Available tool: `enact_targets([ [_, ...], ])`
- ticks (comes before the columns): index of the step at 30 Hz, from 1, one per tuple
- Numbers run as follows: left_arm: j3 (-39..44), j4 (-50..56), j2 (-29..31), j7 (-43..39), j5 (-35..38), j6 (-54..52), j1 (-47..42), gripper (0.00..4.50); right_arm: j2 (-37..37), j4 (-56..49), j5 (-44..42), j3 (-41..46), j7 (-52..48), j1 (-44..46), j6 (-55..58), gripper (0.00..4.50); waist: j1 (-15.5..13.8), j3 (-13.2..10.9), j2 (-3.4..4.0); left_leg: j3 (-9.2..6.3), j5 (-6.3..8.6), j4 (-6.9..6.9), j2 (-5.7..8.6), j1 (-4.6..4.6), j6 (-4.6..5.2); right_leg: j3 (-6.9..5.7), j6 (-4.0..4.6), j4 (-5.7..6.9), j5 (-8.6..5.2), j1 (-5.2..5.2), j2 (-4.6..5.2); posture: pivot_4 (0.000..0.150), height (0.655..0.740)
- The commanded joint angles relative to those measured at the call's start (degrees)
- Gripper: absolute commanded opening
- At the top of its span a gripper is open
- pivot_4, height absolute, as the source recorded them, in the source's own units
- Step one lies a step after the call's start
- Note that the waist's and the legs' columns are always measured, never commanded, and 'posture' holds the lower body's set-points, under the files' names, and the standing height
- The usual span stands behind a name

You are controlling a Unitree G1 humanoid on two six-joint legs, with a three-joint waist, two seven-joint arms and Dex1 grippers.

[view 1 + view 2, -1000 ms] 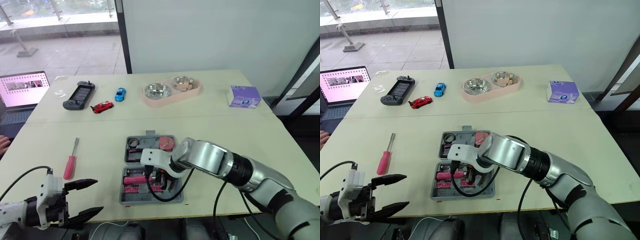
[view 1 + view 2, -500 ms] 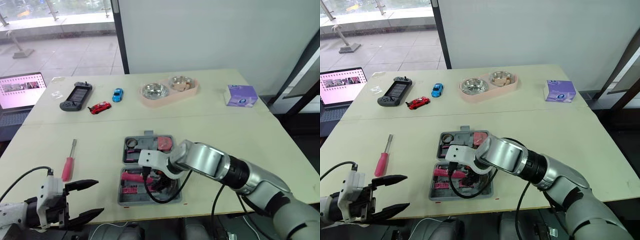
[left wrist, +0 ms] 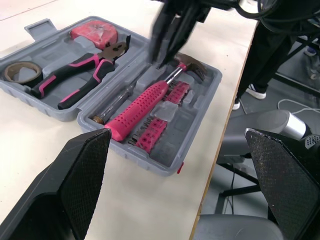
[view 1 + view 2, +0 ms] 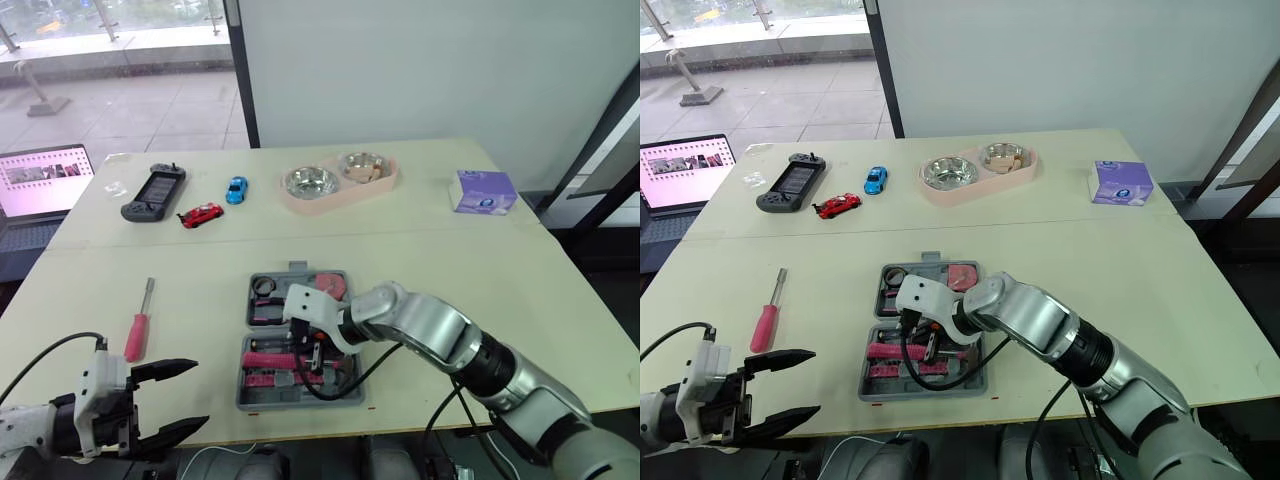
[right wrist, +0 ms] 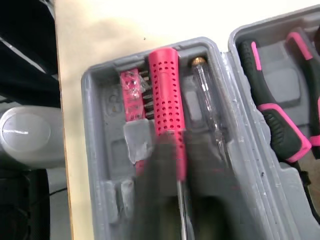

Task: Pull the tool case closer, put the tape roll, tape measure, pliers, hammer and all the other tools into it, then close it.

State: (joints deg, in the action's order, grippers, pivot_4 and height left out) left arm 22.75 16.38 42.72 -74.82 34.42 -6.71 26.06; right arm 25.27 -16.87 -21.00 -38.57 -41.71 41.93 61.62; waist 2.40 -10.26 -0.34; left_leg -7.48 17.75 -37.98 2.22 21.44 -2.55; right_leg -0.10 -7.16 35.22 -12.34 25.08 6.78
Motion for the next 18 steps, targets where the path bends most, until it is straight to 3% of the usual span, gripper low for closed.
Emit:
enact_targets([
  [1, 0.74, 0.61, 0.82, -0.28, 0.74, -0.18, -0.29, 4.50, -0.38, -1.19, -0.36, 2.38, -2.06, -2.94, -5.40, 0.06, 0.03, 0.00, 0.00, 0.00, 0.00, 0.00, 0.00, 0.00, 0.00, 0.00, 0.00, 0.00, 0.00, 0.00, 0.00, 0.150, 0.7239],
  [10, 1.06, 0.95, 0.95, 0.02, 0.83, -0.78, -0.32, 4.50, 0.28, 4.00, 5.79, -0.97, -3.41, -6.26, -11.08, 0.06, 0.00, 0.00, -0.01, 0.00, 0.00, 0.00, 0.00, -0.03, 0.00, 0.00, 0.00, 0.00, 0.00, -0.03, 0.00, 0.150, 0.7239],
  [18, 1.35, 1.72, 0.78, 0.42, 0.90, -0.77, 0.45, 4.50, 0.28, 9.45, 11.66, -5.49, -3.18, -6.08, -7.07, 0.06, 0.06, 0.05, 0.00, 0.00, 0.00, 0.00, 0.00, -0.15, -0.01, 0.01, 0.01, 0.00, -0.01, -0.15, 0.00, 0.150, 0.7239],
])
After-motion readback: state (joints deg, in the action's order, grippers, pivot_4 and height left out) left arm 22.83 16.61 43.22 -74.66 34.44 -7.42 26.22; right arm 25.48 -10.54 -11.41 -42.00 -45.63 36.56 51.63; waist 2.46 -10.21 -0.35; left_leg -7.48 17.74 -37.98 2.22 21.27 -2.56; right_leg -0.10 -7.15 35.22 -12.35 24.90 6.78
